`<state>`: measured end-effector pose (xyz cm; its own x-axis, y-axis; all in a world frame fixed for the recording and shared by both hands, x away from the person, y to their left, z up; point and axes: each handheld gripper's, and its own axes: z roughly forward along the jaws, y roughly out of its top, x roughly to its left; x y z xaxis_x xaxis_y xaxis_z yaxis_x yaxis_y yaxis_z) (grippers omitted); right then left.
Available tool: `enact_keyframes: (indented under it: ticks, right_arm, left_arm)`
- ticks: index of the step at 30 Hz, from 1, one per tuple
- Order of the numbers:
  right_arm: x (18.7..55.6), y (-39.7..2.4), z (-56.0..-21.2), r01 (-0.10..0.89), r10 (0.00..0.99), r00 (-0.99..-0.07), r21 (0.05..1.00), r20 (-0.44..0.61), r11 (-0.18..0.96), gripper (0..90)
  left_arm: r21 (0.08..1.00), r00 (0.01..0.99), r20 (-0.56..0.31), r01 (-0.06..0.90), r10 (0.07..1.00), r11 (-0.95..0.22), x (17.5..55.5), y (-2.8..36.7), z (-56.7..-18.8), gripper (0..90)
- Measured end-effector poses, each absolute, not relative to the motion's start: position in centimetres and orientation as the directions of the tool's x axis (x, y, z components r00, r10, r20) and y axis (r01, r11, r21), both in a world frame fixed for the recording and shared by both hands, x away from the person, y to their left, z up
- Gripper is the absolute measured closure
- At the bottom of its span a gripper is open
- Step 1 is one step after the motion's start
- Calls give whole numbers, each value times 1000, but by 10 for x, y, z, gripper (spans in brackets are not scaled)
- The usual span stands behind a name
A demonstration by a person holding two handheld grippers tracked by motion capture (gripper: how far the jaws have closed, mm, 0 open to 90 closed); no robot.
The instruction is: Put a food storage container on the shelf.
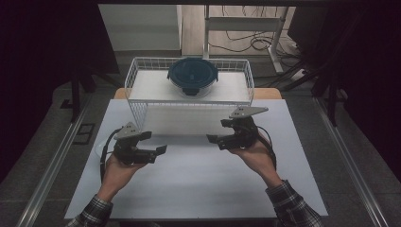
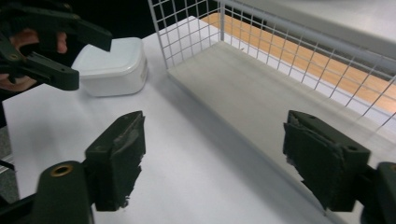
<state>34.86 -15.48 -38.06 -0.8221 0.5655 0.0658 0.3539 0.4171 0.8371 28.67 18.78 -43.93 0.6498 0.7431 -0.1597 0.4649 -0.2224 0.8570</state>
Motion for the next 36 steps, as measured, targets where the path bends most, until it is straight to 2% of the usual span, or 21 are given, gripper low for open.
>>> enact_keyframes:
  ticks: [10, 13, 15, 18, 21, 26, 28, 30, 36]
  right_arm:
    - [327, -164, -408, 376, 560, -823, 830, 95, 411, 95]
    - [321, -168, -419, 385, 572, -815, 827, 95, 411, 70]
    - [317, -172, -427, 386, 576, -811, 830, 98, 402, 23]
    - [313, -181, -439, 408, 585, -799, 838, 137, 362, 0]
    - [306, -188, -449, 415, 595, -790, 843, 147, 342, 0]
    - [292, -195, -462, 409, 612, -780, 844, 126, 348, 0]
    - [287, -198, -468, 401, 606, -785, 850, 128, 341, 0]
    - [283, -199, -476, 406, 608, -785, 840, 118, 361, 0]
    - [281, -202, -492, 432, 615, -781, 807, 112, 402, 0]
  left_arm:
    - [835, 653, -178, 495, 736, -238, 262, 179, -476, 105]
    - [832, 658, -166, 493, 735, -254, 256, 176, -485, 85]
    - [831, 653, -143, 487, 744, -268, 252, 174, -490, 70]
    - [828, 647, -139, 492, 750, -271, 246, 172, -497, 51]
    - [824, 647, -144, 498, 749, -272, 240, 171, -504, 37]
    - [831, 638, -78, 466, 766, -304, 229, 168, -513, 25]
    - [828, 639, -90, 475, 763, -300, 228, 168, -517, 24]
    - [822, 642, -96, 482, 761, -303, 229, 168, -522, 22]
    - [819, 657, -35, 451, 753, -355, 232, 166, -530, 41]
